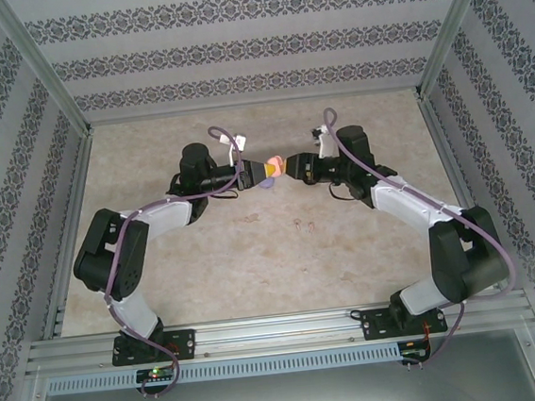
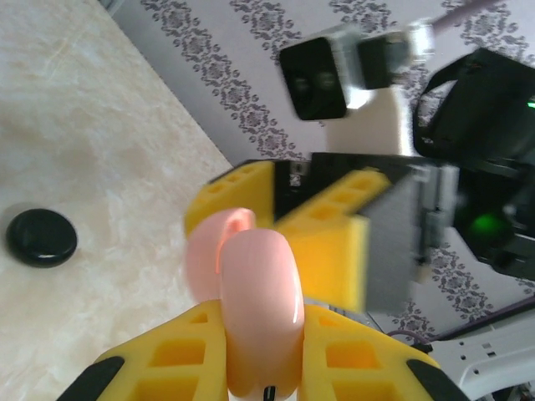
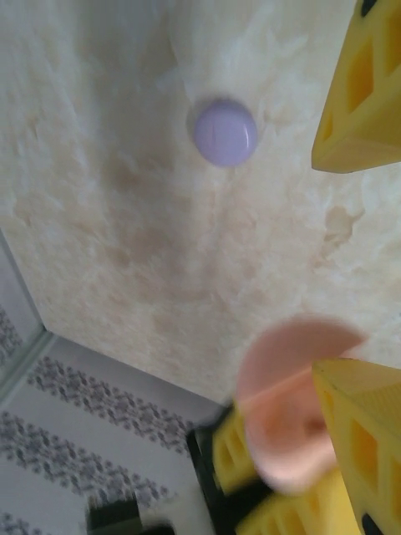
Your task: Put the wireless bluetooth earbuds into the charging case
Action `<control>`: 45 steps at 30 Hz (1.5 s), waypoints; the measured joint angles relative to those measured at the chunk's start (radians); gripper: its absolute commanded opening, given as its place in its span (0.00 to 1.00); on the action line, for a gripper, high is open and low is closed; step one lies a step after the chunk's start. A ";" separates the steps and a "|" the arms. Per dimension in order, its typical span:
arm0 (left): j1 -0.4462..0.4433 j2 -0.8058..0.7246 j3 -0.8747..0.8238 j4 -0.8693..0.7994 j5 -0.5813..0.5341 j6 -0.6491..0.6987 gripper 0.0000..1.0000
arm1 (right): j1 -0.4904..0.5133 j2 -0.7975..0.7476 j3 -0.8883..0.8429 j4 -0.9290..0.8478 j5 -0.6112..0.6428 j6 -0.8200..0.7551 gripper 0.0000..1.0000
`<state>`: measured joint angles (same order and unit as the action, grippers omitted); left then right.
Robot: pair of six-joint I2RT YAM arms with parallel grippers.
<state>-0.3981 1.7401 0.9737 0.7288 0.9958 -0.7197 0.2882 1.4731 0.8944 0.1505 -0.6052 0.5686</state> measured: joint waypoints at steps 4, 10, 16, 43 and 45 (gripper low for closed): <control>0.000 -0.046 0.000 0.000 0.015 0.013 0.00 | -0.038 0.003 -0.051 0.014 0.005 0.018 0.60; 0.000 -0.062 0.000 -0.003 0.026 0.025 0.00 | -0.040 -0.069 -0.088 0.019 -0.028 0.042 0.60; 0.000 -0.062 0.000 -0.003 0.042 0.024 0.00 | -0.030 -0.134 -0.070 0.065 -0.112 0.055 0.56; 0.000 -0.062 0.000 -0.007 0.051 0.024 0.00 | 0.029 -0.011 -0.009 0.105 -0.174 0.064 0.31; 0.000 -0.062 0.000 -0.008 0.050 0.024 0.00 | 0.029 0.002 0.000 0.113 -0.182 0.065 0.30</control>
<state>-0.3977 1.6783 0.9741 0.7208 1.0458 -0.6952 0.3168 1.4746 0.8944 0.2630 -0.7868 0.6338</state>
